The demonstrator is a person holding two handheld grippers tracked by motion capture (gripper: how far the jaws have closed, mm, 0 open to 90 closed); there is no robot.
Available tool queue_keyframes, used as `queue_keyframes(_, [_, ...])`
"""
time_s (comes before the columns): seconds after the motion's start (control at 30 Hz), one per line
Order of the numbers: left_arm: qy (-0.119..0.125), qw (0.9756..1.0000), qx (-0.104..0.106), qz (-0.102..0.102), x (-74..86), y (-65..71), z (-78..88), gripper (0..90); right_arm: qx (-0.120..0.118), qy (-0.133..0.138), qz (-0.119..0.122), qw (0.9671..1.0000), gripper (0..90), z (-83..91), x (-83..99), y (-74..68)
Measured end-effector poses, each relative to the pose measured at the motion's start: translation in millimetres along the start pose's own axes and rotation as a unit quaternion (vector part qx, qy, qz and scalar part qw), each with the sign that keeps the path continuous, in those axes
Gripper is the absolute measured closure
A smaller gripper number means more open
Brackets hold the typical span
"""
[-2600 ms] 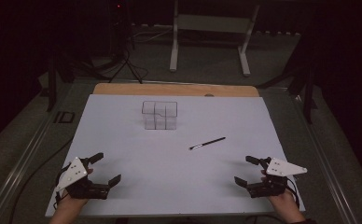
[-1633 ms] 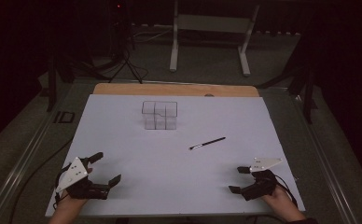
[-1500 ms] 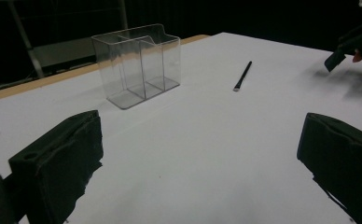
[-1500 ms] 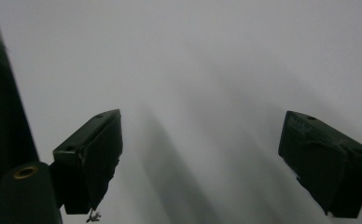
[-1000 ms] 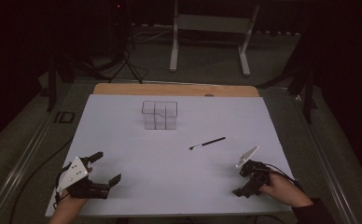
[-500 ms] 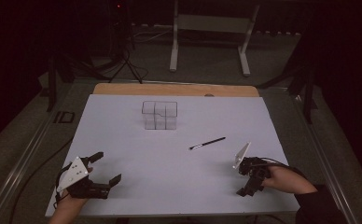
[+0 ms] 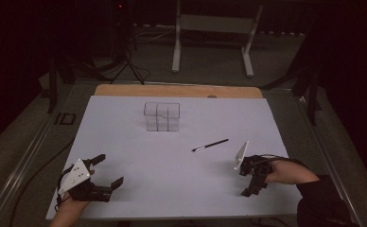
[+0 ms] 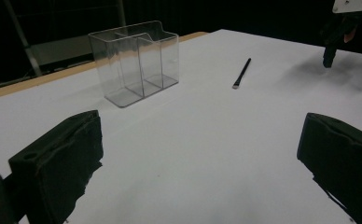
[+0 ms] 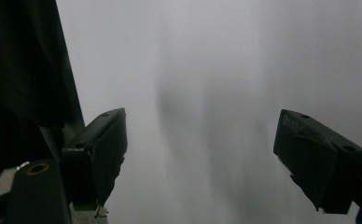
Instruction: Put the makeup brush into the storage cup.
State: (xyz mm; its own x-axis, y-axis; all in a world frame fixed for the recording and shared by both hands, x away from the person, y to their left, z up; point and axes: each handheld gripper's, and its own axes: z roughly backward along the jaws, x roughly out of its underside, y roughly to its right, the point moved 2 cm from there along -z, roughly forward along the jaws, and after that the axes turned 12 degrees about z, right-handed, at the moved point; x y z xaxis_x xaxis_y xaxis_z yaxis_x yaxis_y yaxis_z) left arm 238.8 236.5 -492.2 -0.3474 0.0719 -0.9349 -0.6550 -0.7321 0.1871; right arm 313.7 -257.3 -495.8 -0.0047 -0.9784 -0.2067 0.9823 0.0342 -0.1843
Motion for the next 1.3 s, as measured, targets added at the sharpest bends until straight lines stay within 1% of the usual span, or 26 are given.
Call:
queue_keyframes(0.03, [0.0,1.0,0.0,0.0,0.0,-0.2,-0.1,1.2,0.001,-0.003,0.004,1.0,17.5,0.6,-0.3,0.9])
queue_keyframes(0.07, [0.0,1.0,0.001,0.0,0.1,-0.3,-0.1,1.2,0.007,-0.002,0.019,0.9998,17.5,1.5,-0.7,1.6])
queue_keyframes(0.1, [0.0,1.0,0.001,0.001,0.1,-0.4,-0.2,1.2,0.017,0.002,0.04,0.9991,17.5,2.5,-1.3,2.1])
queue_keyframes(0.17, [0.0,1.0,0.002,0.002,0.2,-0.7,-0.3,1.2,0.013,0.014,0.047,0.9987,17.5,5.0,-2.2,4.2])
queue_keyframes(0.2, [0.0,1.0,0.002,0.002,0.3,-0.8,-0.3,1.2,0.016,0.02,0.057,0.9981,17.5,6.6,-2.8,5.7])
queue_keyframes(0.27, [-0.001,1.0,0.002,0.003,0.4,-0.9,-0.3,1.2,0.014,0.014,0.077,0.9969,17.6,9.5,-3.7,6.8])
queue_keyframes(0.3, [-0.001,1.0,0.002,0.004,0.5,-0.8,-0.3,1.2,0.021,0.009,0.09,0.9957,17.5,10.6,-4.2,8.4])
queue_keyframes(0.33, [-0.001,1.0,0.002,0.003,0.5,-0.7,-0.3,1.2,0.03,0.002,0.109,0.9936,17.2,11.4,-4.9,9.2])
queue_keyframes(0.43, [-0.001,1.0,0.002,0.003,0.4,-0.9,-0.1,1.2,0.031,-0.022,0.15,0.988,17.0,9.9,-6.7,9.8])
queue_keyframes(0.47, [-0.001,1.0,0.002,0.003,0.4,-1.0,-0.1,1.2,0.034,-0.031,0.167,0.9848,17.0,8.8,-7.6,9.7])
queue_keyframes(0.5, [0.0,1.0,0.002,0.004,0.4,-1.1,-0.1,1.2,0.035,-0.036,0.179,0.9825,17.0,7.8,-8.4,10.1])
queue_keyframes(0.53, [-0.001,1.0,0.002,0.004,0.5,-1.1,-0.2,1.2,0.025,-0.035,0.177,0.9833,17.1,6.9,-9.2,11.2])
queue_keyframes(0.57, [-0.001,1.0,0.002,0.004,0.6,-1.0,-0.3,1.2,0.021,-0.034,0.182,0.9825,17.3,6.0,-9.9,11.7])
queue_keyframes(0.6, [-0.001,1.0,0.002,0.004,0.7,-1.0,-0.3,1.2,0.021,-0.03,0.194,0.9804,17.4,5.4,-10.6,11.7])
queue_keyframes(0.63, [-0.001,1.0,0.003,0.004,0.8,-0.9,-0.4,1.2,0.014,-0.023,0.192,0.9811,17.4,4.7,-11.0,12.2])
queue_keyframes(0.67, [-0.002,1.0,0.003,0.003,0.8,-0.8,-0.4,1.2,0.008,-0.022,0.189,0.9816,17.4,4.4,-11.1,13.0])
queue_keyframes(0.7, [-0.002,1.0,0.003,0.004,0.8,-0.8,-0.4,1.2,0.008,-0.023,0.196,0.9804,17.5,3.9,-11.1,13.7])
queue_keyframes(0.77, [-0.002,1.0,0.003,0.004,0.8,-1.0,-0.4,1.2,0.0,-0.025,0.202,0.9791,17.4,2.3,-10.8,14.9])
queue_keyframes(0.87, [-0.004,1.0,0.003,0.003,1.2,-1.2,-0.8,1.2,-0.004,-0.033,0.208,0.9775,17.6,0.9,-11.6,16.8])
queue_keyframes(0.9, [-0.005,1.0,0.003,0.003,1.3,-1.2,-0.9,1.2,-0.008,-0.034,0.207,0.9776,17.6,0.7,-12.1,17.3])
queue_keyframes(0.97, [-0.005,1.0,0.004,0.003,1.4,-0.9,-1.0,1.2,-0.008,-0.041,0.206,0.9778,16.9,0.5,-13.7,18.9])
queue_keyframes(1.03, [-0.005,1.0,0.004,0.003,1.4,-0.7,-1.1,1.2,-0.009,-0.048,0.209,0.9767,16.7,1.1,-15.1,20.2])
queue_keyframes(1.17, [-0.004,1.0,0.005,0.004,1.4,-0.9,-0.8,1.2,-0.01,-0.051,0.216,0.975,16.3,3.7,-18.9,22.6])
queue_keyframes(1.2, [-0.004,1.0,0.005,0.004,1.4,-0.9,-0.7,1.2,-0.011,-0.052,0.214,0.9753,16.5,4.4,-19.7,23.5])
queue_keyframes(1.27, [-0.004,1.0,0.006,0.004,1.5,-0.8,-0.6,1.1,-0.009,-0.056,0.219,0.974,16.9,5.5,-21.2,25.1])
queue_keyframes(1.3, [-0.005,1.0,0.006,0.004,1.6,-0.8,-0.7,1.2,-0.008,-0.055,0.22,0.9739,16.9,6.2,-22.3,26.2])
